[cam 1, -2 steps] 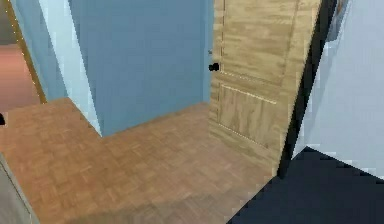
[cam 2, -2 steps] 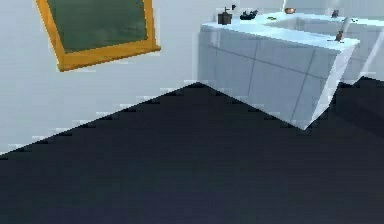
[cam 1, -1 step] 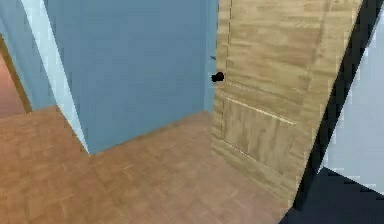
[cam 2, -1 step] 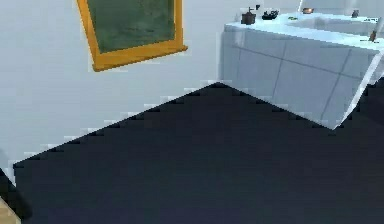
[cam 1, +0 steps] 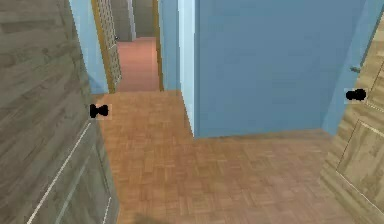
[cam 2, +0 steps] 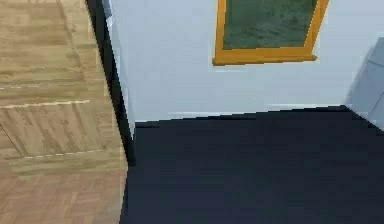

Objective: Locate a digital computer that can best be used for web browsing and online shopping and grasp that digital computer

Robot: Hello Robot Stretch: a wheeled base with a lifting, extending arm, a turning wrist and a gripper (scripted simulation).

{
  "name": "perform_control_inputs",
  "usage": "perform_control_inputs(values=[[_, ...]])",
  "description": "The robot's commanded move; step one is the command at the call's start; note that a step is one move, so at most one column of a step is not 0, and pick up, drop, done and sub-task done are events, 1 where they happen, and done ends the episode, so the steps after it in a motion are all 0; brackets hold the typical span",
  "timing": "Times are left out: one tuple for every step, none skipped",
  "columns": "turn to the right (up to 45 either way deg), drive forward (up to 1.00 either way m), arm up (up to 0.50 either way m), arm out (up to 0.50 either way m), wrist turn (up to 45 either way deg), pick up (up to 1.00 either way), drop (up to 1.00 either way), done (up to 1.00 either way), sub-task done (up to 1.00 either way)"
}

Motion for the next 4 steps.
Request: perform_control_inputs(values=[[0.0, 1.0, 0.0, 0.0, 0.0, 0.0, 0.0, 0.0, 0.0], [-6.0, 0.0, 0.0, 0.0, 0.0, 0.0, 0.0, 0.0, 0.0], [0.0, 0.45, 0.0, 0.0, 0.0, 0.0, 0.0, 0.0, 0.0], [-36.0, 0.0, 0.0, 0.0, 0.0, 0.0, 0.0, 0.0, 0.0]])
